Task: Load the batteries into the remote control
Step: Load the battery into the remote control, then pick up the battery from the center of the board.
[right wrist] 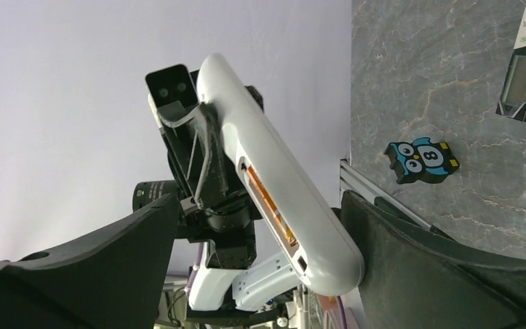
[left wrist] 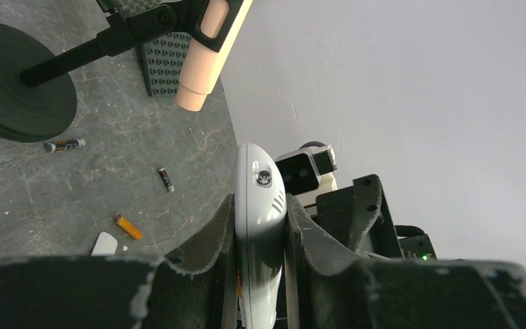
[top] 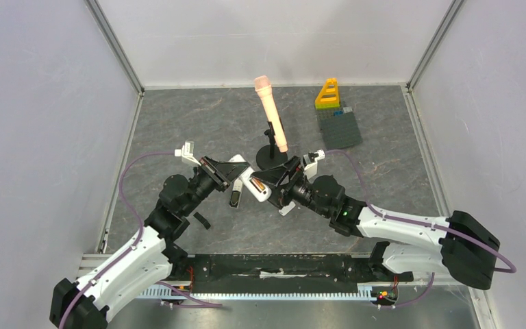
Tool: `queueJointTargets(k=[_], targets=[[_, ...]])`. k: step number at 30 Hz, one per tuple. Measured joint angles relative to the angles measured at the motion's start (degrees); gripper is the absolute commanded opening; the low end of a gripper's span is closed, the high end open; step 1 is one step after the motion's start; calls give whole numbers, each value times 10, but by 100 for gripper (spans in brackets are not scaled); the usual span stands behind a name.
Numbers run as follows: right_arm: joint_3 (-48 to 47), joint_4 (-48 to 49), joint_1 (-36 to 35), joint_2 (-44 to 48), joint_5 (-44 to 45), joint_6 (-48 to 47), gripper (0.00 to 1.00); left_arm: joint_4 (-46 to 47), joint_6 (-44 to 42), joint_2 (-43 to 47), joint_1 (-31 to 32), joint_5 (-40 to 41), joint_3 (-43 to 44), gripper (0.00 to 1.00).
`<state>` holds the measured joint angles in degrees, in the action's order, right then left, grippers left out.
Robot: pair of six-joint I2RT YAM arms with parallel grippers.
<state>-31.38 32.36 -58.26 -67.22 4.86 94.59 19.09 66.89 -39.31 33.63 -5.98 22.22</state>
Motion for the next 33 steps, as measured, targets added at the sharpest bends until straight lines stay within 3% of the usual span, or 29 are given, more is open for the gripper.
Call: queueJointTargets(k=[4, 9, 12, 15, 20, 23, 29, 33], targets=[[8, -16, 4, 28, -10, -23, 94, -9, 0, 5, 0, 4, 0, 2], [79, -89, 32, 145, -10, -91, 82, -42, -16, 3, 0, 14, -1, 2], [103, -192, 64, 218, 22, -179, 82, -45, -23, -12, -1, 10, -6, 2], [87, -290, 83, 232, 68, -302, 82, -42, -27, -37, -2, -5, -17, 2], [-16, -434, 92, 125, 112, -519, 80, -41, -37, -78, -2, -32, -29, 2], [-69, -480, 94, 37, 125, -619, 71, -40, -40, -87, -2, -39, -29, 2], [-79, -508, 96, -50, 123, -730, 57, -38, -42, -88, -2, -51, -29, 2], [-79, -496, 100, -80, 107, -758, 54, -27, -49, -92, -5, -69, -29, 2]])
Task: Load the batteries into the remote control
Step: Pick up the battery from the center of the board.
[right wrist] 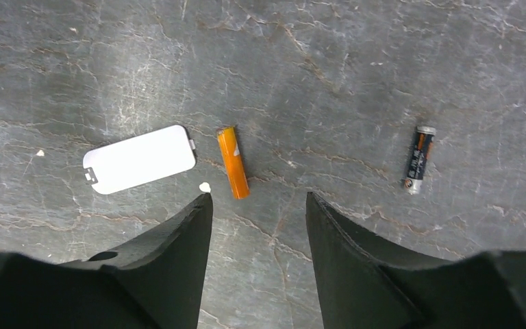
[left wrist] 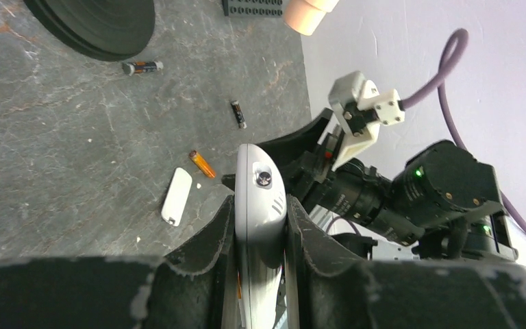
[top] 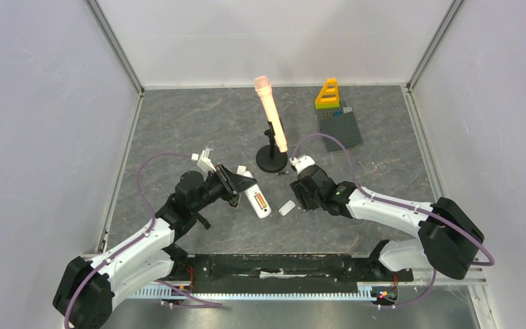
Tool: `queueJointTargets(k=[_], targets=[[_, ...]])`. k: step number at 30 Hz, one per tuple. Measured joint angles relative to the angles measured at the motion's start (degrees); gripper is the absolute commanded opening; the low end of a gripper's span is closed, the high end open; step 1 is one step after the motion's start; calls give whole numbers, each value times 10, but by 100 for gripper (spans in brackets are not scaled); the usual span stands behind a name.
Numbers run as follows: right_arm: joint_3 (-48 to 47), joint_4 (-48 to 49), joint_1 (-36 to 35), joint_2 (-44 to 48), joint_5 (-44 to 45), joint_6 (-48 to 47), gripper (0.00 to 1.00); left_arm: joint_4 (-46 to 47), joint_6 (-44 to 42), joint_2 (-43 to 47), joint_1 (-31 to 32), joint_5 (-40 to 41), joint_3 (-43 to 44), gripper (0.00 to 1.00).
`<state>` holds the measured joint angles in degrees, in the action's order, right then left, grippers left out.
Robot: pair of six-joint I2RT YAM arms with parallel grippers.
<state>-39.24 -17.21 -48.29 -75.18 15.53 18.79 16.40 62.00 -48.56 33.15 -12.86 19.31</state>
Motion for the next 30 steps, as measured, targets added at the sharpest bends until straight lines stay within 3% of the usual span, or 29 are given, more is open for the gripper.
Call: queueJointTargets(k=[8, 14, 19, 23, 30], targets=[[7, 42, 9, -38, -33, -16, 51, 35, -19, -6, -1, -57, 0, 2], [7, 57, 27, -69, -50, -11, 42, 63, -26, -4, -1, -88, -2, 2], [9, 65, 35, -79, -63, -4, 31, 68, -30, 3, -1, -103, -4, 2], [9, 71, 35, -82, -76, -1, 0, 74, -32, 4, -1, -104, -6, 2], [11, 70, 40, -75, -84, 17, 0, 90, -36, 4, -1, -118, -10, 2]])
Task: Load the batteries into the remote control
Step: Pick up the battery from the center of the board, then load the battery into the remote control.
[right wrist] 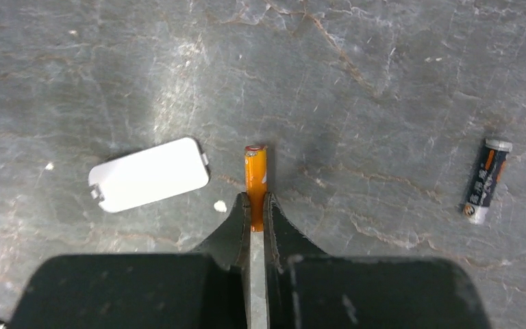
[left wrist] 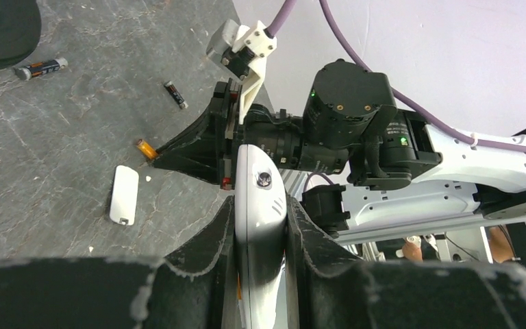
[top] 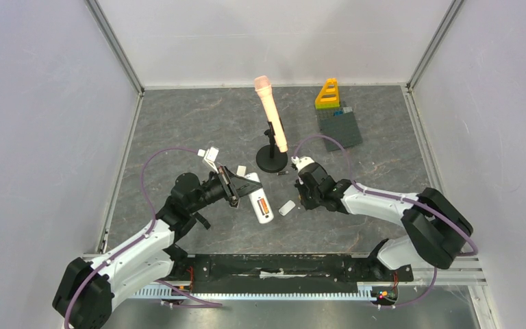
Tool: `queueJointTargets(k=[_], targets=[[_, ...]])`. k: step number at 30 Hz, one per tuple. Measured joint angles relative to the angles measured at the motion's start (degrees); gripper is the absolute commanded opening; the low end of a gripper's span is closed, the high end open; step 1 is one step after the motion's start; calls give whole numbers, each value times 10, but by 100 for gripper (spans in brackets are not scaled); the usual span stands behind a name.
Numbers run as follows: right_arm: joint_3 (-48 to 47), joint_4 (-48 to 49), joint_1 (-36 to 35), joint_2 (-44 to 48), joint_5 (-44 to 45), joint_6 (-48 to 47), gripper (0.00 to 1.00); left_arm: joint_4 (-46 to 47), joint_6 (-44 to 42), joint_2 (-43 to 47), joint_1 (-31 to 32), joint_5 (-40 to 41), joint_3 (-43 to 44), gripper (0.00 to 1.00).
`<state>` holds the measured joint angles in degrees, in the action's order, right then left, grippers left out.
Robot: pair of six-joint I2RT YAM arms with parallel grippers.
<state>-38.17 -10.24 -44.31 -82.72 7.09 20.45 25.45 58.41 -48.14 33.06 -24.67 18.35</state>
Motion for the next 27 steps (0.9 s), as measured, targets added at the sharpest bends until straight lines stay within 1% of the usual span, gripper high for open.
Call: queueJointTargets(k=[2, 5, 10, 13, 18, 21, 24, 27], targets=[[5, -9, 1, 22, -8, 5, 0, 9, 0, 0, 0, -6, -2, 2], [10, -24, 2, 91, -30, 9, 0, 26, -1, 0, 0, -16, -7, 2], [7, -28, 3, 243, -104, 25, 0, 54, -1, -2, 0, -23, -12, 2], [-17, -27, 3, 285, -153, 64, 0, 76, 14, -14, 0, -18, -12, 2], [-63, -24, -5, 288, -201, 125, 1, 119, 75, -59, 0, 10, -13, 2], [-97, -35, -31, 269, -210, 145, 3, 158, 111, -89, 0, 24, -23, 2], [-135, -59, -75, 237, -198, 151, 3, 189, 137, -118, 0, 32, -28, 2], [-177, -96, -117, 196, -166, 151, 4, 218, 154, -139, 0, 38, -32, 2]])
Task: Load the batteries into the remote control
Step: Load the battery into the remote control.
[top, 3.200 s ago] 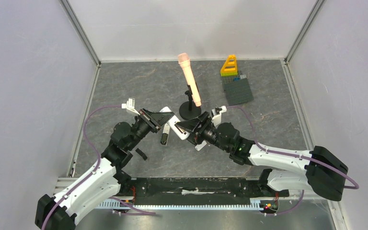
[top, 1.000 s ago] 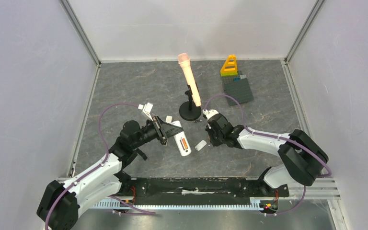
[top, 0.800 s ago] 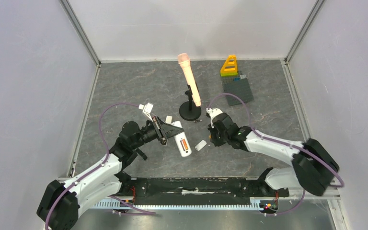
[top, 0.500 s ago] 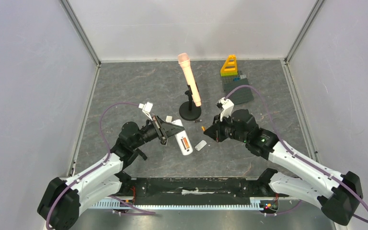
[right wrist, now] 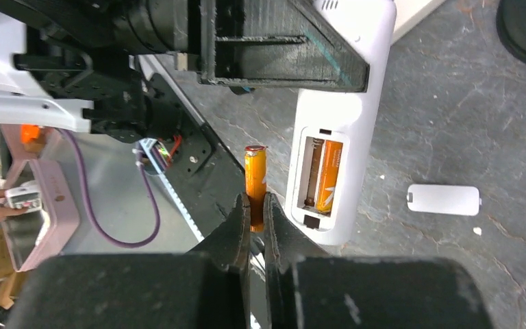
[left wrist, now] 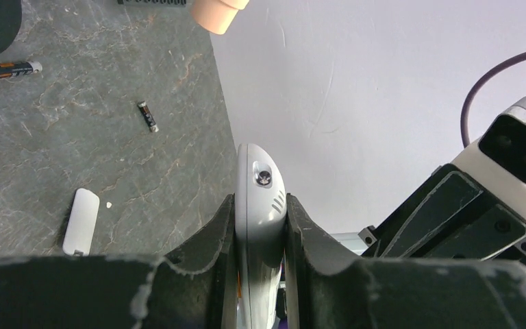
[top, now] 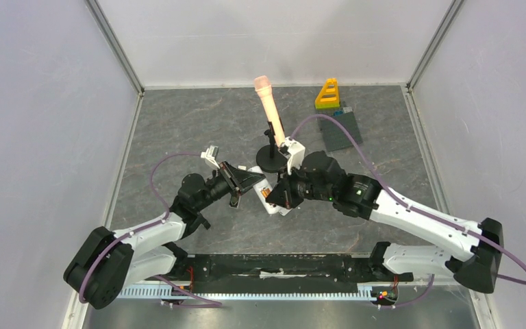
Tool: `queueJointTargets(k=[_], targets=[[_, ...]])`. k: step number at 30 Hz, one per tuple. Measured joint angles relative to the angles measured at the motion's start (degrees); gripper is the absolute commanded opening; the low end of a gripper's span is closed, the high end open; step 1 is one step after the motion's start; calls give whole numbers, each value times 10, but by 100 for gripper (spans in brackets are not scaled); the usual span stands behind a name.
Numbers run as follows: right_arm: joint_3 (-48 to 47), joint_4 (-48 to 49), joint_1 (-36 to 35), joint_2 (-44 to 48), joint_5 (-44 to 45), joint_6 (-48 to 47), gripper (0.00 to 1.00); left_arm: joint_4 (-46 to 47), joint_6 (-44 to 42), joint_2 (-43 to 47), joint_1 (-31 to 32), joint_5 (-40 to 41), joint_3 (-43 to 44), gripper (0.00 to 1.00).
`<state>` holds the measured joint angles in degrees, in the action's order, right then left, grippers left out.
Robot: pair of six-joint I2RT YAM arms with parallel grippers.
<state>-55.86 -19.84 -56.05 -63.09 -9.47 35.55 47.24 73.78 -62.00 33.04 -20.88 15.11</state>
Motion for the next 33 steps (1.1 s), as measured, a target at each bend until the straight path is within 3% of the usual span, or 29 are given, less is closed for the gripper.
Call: queueJointTargets(k=[9, 17, 33], targets=[[-43, -87, -43, -61, 96, -1, 5, 32, 4, -4, -1, 14, -17, 2], [-62, -112, -55, -90, 123, -3, 10, 38, 4, -4, -1, 17, -24, 2], [-82, -120, -61, -112, 140, -7, 37, 53, 4, -19, -2, 29, -24, 2]])
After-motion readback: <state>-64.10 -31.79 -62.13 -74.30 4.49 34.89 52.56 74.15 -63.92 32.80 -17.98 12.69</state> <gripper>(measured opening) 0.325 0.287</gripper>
